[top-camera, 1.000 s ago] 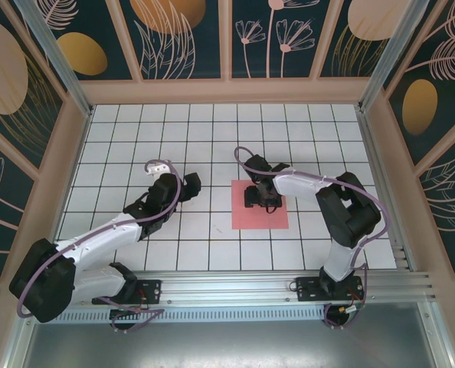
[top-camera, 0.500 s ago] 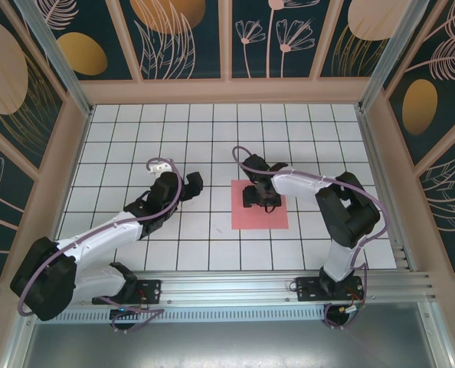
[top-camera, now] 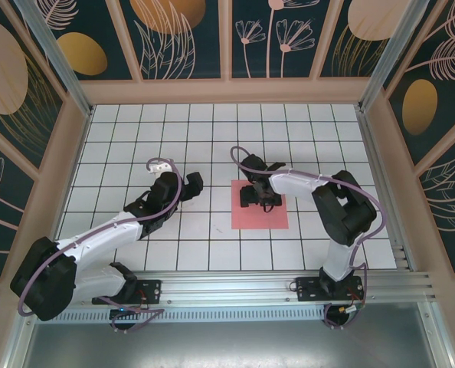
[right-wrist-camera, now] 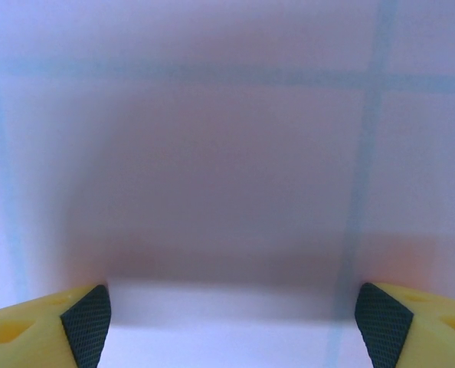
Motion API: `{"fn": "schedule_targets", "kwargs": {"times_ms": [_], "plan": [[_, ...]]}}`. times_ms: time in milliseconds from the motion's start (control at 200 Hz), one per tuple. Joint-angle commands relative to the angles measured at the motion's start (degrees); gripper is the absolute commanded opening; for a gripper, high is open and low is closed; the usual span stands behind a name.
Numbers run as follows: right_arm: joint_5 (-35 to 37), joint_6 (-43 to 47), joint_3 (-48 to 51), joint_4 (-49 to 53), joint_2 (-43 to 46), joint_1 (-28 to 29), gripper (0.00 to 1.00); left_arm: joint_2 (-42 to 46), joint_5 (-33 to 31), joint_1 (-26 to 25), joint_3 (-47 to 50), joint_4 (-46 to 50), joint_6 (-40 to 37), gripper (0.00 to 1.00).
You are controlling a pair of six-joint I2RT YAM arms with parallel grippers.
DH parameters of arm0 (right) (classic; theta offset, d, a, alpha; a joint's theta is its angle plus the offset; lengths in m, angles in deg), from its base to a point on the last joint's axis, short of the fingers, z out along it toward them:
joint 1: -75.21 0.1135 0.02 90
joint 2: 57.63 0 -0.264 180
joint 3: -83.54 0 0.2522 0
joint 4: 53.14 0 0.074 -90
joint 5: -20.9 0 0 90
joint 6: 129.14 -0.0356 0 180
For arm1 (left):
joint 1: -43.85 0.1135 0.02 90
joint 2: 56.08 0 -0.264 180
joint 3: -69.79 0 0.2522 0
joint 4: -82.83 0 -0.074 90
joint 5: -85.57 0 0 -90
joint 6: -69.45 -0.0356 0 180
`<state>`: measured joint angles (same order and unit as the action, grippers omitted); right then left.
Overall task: Fold a paper plane with a square sheet of paper (pick it up from the middle)
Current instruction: Fold the square sheet of paper in half at the center of the table.
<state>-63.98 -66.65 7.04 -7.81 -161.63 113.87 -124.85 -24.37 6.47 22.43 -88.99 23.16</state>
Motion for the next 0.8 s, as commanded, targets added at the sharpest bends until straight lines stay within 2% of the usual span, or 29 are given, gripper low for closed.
{"fn": "schedule_targets", "kwargs": {"times_ms": [0, 400, 565, 691, 796], "plan": [[-1.71, -0.10, 1.85, -1.38, -3.80, 0.37, 0.85, -0.09, -0.42, 0.47, -0.96, 0.75, -0.46, 0.98], [-2.52, 0.26, 1.45, -1.68, -1.80, 0.37, 0.69, -0.22, -0.02, 0.46, -1.42, 0.68, -0.33, 0.99], [-2.84, 0.52, 0.27, -1.60, 0.96, 0.37, 0.67, -0.31, 0.26, 0.47, -1.64, 0.90, -0.29, 0.99], [-3.70, 0.62, -0.27, -2.17, 3.89, 0.37, 0.55, -0.10, 0.20, 0.39, -1.55, 0.93, 0.02, 0.99], [-3.99, 0.61, -1.02, -1.68, 4.97, 0.37, 0.49, -0.02, 0.26, 0.47, -1.63, 0.93, 0.22, 0.99]]}}
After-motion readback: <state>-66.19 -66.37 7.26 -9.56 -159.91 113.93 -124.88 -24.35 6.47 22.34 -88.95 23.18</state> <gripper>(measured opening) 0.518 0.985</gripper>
